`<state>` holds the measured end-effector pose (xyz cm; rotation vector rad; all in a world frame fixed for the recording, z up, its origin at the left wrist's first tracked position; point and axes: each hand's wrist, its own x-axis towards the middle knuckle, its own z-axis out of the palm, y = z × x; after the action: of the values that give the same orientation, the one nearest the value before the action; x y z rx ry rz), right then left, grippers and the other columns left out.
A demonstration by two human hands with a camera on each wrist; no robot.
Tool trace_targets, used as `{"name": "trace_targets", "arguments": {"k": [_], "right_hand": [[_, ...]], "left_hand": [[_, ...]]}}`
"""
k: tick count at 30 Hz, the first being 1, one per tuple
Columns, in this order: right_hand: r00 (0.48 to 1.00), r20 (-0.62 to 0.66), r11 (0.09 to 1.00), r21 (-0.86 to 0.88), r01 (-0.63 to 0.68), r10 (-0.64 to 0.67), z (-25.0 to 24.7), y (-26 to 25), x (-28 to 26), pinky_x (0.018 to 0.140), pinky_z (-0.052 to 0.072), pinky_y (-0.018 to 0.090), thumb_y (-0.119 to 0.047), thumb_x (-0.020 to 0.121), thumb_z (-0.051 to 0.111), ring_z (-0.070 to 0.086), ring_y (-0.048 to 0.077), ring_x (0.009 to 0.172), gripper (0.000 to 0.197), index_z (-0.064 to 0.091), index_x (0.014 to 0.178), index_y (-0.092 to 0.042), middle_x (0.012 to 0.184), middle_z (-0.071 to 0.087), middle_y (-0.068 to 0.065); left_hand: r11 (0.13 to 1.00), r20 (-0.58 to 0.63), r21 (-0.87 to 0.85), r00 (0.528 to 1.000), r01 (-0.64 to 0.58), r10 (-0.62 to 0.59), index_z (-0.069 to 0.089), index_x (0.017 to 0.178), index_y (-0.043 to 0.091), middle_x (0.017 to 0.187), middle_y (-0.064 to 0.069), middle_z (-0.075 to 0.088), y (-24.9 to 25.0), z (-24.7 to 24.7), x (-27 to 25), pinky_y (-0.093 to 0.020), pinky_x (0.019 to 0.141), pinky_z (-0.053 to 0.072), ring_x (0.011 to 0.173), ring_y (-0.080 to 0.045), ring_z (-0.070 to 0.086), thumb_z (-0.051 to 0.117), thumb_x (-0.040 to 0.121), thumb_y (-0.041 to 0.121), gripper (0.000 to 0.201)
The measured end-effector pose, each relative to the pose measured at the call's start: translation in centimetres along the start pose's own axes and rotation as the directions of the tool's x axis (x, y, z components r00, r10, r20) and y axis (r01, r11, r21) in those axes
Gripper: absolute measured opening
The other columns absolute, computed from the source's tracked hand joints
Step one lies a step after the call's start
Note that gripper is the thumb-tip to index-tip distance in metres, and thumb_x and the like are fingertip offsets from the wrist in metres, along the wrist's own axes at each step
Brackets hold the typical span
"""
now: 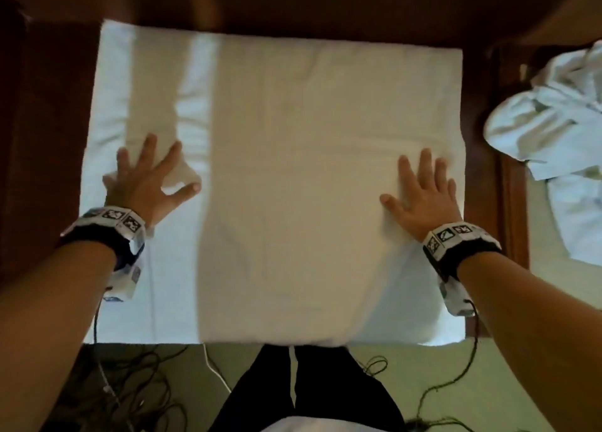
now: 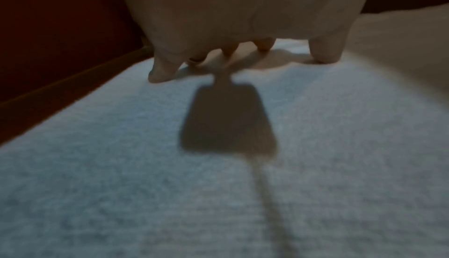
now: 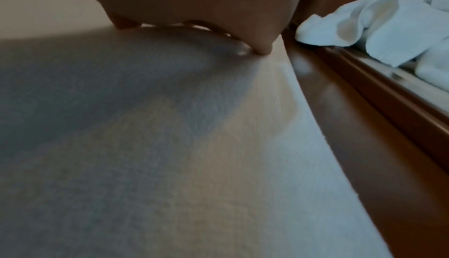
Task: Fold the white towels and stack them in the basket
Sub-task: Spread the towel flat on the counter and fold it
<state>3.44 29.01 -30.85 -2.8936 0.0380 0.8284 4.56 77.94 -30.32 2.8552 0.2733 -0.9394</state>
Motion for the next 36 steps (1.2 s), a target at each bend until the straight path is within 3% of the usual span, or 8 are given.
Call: {"name": "trace_targets", "arguments": {"k": [4,9,12,19,23,27,31,36], "right_hand": [[1.0,-0.022,1.0,0.014,-0.019,0.019,-1.1,-0.8,0.9,0.121,0.006,0.059,-0.064,0.096,0.037,-0.015,0.035,0.15,0.078,0.0,0.157,-0.033,0.164,-0.018,0.007],[0.993,0.05,0.991,0.074,-0.107,0.104,3.2,-1.7,-7.4,0.12,0.0,0.061,-0.076,0.091,0.025,-0.025,0.035,0.147,0.081,-0.016,0.152,-0.043,0.16,-0.032,0.002],[0.989,0.1,0.992,0.054,-0.113,0.108,3.5,-0.8,-7.5,0.119,-0.004,0.062,-0.081,0.086,0.026,-0.031,0.034,0.145,0.086,-0.022,0.148,-0.048,0.158,-0.037,0.0],[0.995,0.028,0.989,0.11,-0.094,0.092,0.1,-1.3,-0.7,0.119,-0.002,0.061,-0.074,0.09,0.038,-0.022,0.034,0.149,0.084,-0.006,0.154,-0.044,0.162,-0.026,0.0],[0.992,-0.059,0.985,0.136,-0.102,0.111,2.3,-2.4,-6.0,0.12,0.001,0.061,-0.073,0.092,0.03,-0.022,0.032,0.149,0.082,-0.012,0.154,-0.041,0.161,-0.03,0.001],[0.99,0.103,0.989,0.1,-0.108,0.097,5.5,-2.1,-10.9,0.117,0.0,0.066,-0.082,0.086,0.022,-0.029,0.034,0.146,0.086,-0.02,0.151,-0.044,0.157,-0.037,0.002],[0.993,0.045,0.992,0.056,-0.112,0.109,4.2,-1.6,-6.7,0.116,0.0,0.067,-0.089,0.08,0.022,-0.025,0.037,0.147,0.092,-0.014,0.152,-0.045,0.161,-0.031,0.003],[0.994,0.01,0.989,0.104,-0.11,0.109,1.9,-2.0,-3.3,0.117,0.001,0.066,-0.079,0.086,0.035,-0.019,0.035,0.15,0.085,-0.002,0.154,-0.045,0.163,-0.023,0.001]], "left_hand": [[0.992,-0.054,-0.118,0.998,-0.041,0.035,0.004,0.156,0.05,0.168,0.01,-0.012,0.5,-0.6,-0.6,-0.063,0.12,0.01,0.154,-0.03,-0.004,0.043,0.077,0.081,0.093],[1.0,0.09,0.01,0.996,0.023,-0.024,-0.03,0.141,0.061,0.157,0.012,-0.041,-0.2,5.3,-8.9,-0.073,0.115,0.006,0.151,-0.033,-0.021,0.022,0.077,0.09,0.088],[0.998,0.088,0.033,0.995,0.05,-0.052,-0.036,0.135,0.063,0.156,0.011,-0.042,-0.8,5.5,-8.4,-0.076,0.111,0.015,0.151,-0.037,-0.019,0.017,0.074,0.093,0.087],[1.0,0.036,-0.017,0.999,-0.012,0.013,-0.014,0.149,0.058,0.164,0.014,-0.024,0.5,0.9,-2.2,-0.071,0.115,0.011,0.154,-0.031,-0.012,0.032,0.074,0.091,0.094],[0.999,0.017,-0.043,1.0,-0.015,0.016,-0.018,0.149,0.056,0.163,0.011,-0.029,0.5,3.4,-7.3,-0.069,0.117,0.004,0.153,-0.026,-0.017,0.03,0.078,0.088,0.092],[0.999,0.133,-0.005,0.99,0.044,-0.043,-0.034,0.141,0.058,0.154,0.009,-0.046,-0.3,7.4,-12.1,-0.074,0.114,0.006,0.151,-0.032,-0.024,0.016,0.078,0.089,0.086],[0.998,0.076,0.038,0.995,0.054,-0.057,-0.038,0.134,0.061,0.154,0.011,-0.046,0.2,6.0,-8.3,-0.075,0.113,0.009,0.151,-0.033,-0.024,0.017,0.074,0.093,0.087],[1.0,0.049,-0.003,0.999,0.017,-0.016,-0.02,0.147,0.058,0.162,0.013,-0.03,1.1,3.2,-4.6,-0.073,0.115,0.008,0.153,-0.028,-0.018,0.024,0.073,0.093,0.093]]}}
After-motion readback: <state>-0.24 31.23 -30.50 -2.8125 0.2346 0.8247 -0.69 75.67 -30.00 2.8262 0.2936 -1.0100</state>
